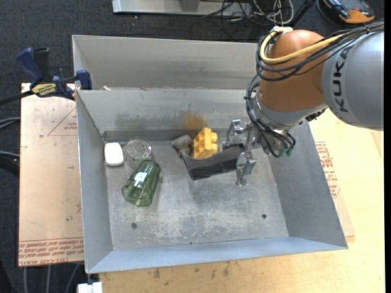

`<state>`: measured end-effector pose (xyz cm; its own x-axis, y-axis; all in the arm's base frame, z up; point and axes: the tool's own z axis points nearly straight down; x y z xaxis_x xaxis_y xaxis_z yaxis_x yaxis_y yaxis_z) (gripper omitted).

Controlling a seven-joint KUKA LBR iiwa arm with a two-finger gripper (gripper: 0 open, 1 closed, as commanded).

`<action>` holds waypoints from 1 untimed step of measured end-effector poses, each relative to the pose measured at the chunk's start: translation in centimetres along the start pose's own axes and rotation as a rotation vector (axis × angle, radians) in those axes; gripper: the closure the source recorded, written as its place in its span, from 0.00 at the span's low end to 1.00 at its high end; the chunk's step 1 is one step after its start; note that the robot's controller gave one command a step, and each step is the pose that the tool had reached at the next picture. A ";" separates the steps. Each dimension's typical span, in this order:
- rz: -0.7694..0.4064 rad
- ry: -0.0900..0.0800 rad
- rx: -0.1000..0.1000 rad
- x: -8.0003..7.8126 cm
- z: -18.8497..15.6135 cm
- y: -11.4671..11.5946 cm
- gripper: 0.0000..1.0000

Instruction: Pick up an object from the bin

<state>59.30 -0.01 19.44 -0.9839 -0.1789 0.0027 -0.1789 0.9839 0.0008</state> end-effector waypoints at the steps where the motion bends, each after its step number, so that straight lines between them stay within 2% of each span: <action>1: -0.038 0.007 -0.002 -1.4 -4.1 -1.4 1.00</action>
Offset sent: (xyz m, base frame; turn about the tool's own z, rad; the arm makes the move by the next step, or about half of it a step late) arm 0.0177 -0.0079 0.0682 -0.2257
